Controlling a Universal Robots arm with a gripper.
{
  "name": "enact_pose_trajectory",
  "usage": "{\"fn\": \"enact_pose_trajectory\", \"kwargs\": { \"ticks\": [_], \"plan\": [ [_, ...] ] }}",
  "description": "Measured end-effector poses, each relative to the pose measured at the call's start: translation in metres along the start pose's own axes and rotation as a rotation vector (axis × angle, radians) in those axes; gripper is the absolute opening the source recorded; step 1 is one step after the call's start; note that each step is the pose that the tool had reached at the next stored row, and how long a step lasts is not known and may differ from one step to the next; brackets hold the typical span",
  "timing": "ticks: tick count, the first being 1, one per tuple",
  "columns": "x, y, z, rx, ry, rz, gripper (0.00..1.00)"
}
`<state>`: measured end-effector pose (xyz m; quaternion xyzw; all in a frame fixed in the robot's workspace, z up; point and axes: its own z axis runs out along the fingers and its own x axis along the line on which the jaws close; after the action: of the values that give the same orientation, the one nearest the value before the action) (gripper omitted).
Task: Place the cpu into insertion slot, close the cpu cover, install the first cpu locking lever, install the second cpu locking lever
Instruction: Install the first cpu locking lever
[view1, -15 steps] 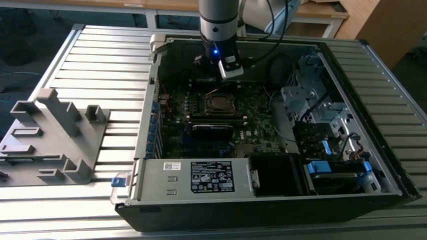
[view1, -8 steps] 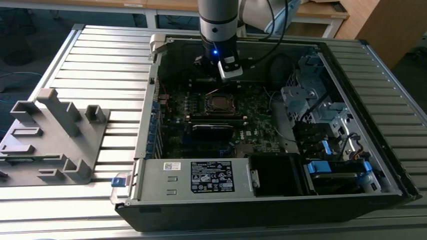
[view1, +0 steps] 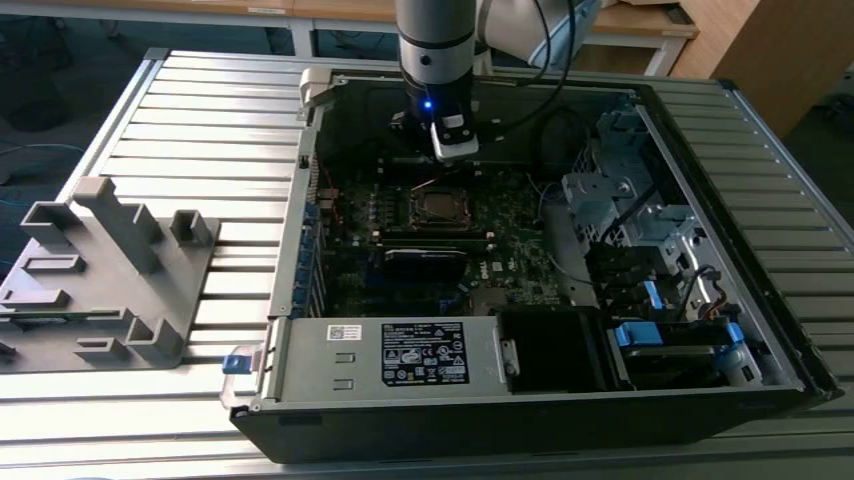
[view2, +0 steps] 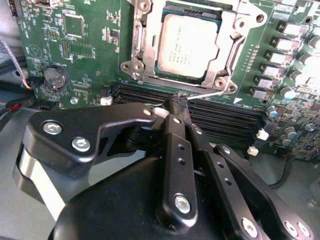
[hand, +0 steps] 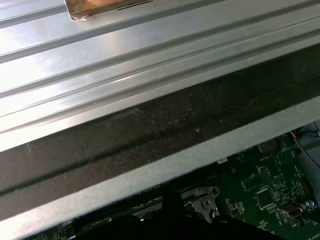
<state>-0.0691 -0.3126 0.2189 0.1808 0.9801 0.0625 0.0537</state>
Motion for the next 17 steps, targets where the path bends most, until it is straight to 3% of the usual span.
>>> {"fn": "enact_pose_trajectory", "kwargs": {
  "ticks": [3,9,15,16,17],
  "plan": [
    [0.0001,-0.0001,0.0009,-0.0009,-0.0015,0.004,0.11],
    [0.0002,-0.0003,0.0022,-0.0104,-0.0239,0.002,0.11],
    [0.0002,-0.0004,0.0022,-0.0115,-0.0241,0.002,0.11],
    [0.0002,-0.0004,0.0024,-0.0121,-0.0252,0.001,0.11],
    [0.0003,-0.0005,0.0028,-0.0146,-0.0320,0.001,0.11]
  ]
}}
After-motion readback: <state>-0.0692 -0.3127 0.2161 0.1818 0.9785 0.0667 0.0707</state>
